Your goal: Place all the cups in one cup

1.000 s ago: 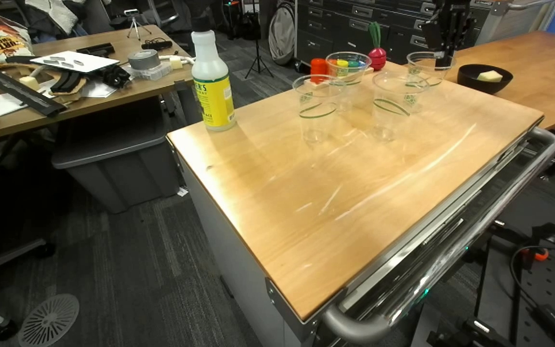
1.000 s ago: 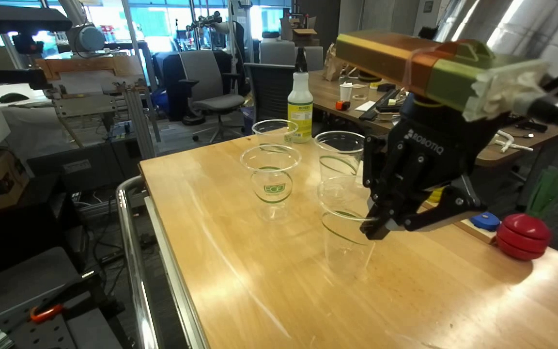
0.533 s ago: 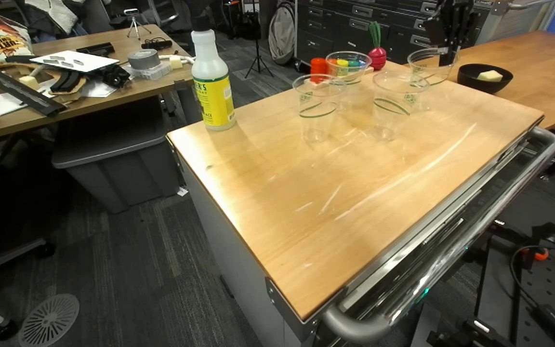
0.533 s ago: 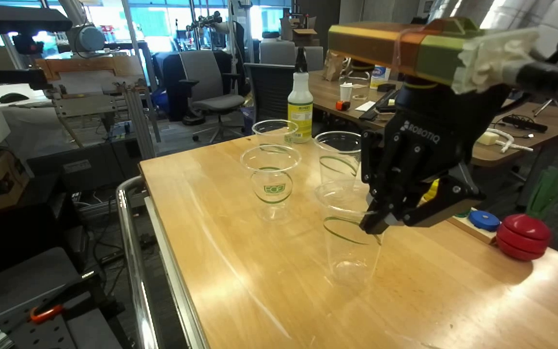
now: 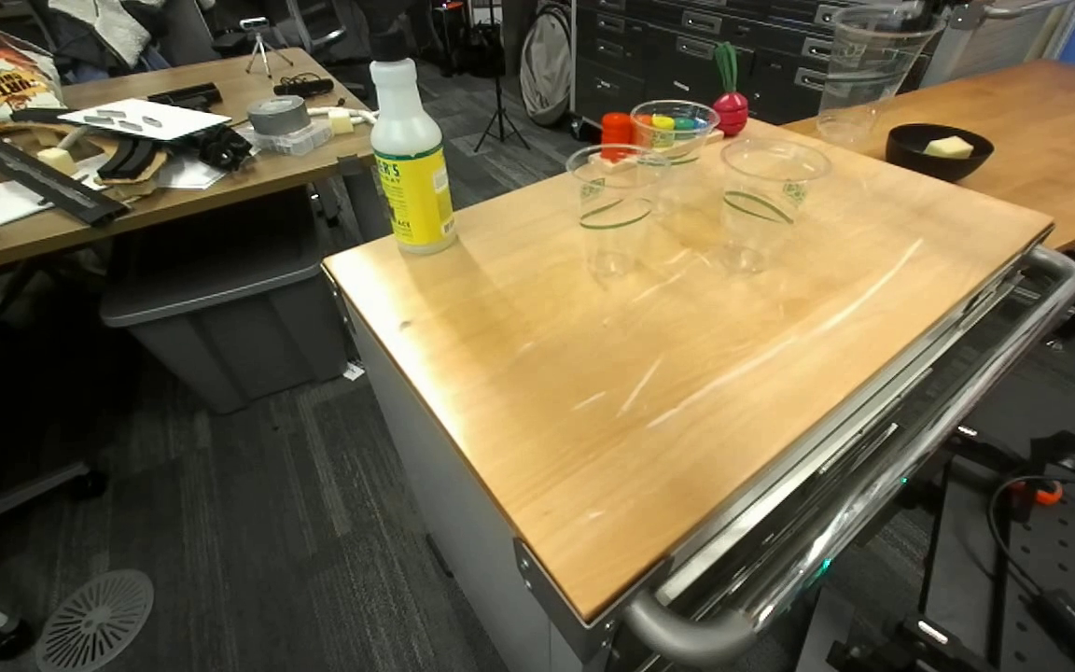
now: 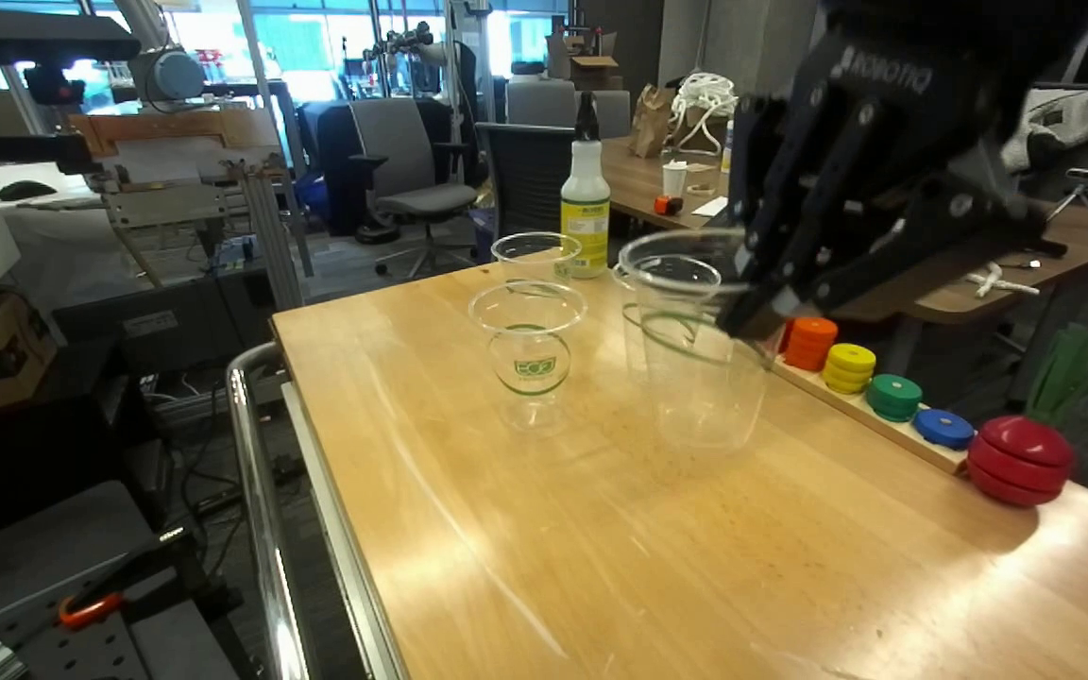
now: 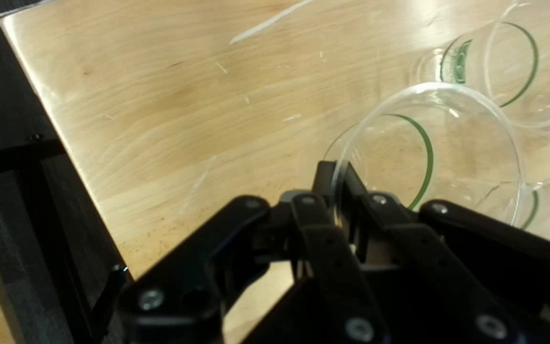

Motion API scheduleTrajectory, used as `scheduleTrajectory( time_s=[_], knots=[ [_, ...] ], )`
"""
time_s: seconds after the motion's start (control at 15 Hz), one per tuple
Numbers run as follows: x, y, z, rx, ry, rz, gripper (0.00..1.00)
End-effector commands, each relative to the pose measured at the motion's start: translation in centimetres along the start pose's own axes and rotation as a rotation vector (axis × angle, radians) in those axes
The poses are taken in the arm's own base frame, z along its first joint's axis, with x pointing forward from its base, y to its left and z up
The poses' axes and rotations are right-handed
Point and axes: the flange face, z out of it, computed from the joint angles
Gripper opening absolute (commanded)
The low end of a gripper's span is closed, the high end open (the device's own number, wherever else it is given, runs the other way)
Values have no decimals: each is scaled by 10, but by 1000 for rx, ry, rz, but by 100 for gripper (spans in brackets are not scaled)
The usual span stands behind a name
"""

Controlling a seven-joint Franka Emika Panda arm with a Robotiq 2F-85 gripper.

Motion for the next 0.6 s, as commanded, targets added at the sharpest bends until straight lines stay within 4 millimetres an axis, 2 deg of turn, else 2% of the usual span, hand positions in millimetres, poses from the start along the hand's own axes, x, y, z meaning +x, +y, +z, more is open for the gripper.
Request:
scheduleTrajectory(
  time_s=[0.0, 0.13, 0.27, 0.53],
  knots=[
    [-32, -24, -56, 49, 78, -31, 2],
    [-37, -47, -81, 33, 121, -64, 2],
    [-32, -76, -100, 11, 150, -100, 2],
    [-5, -139, -124, -22, 165, -158, 2]
  ],
)
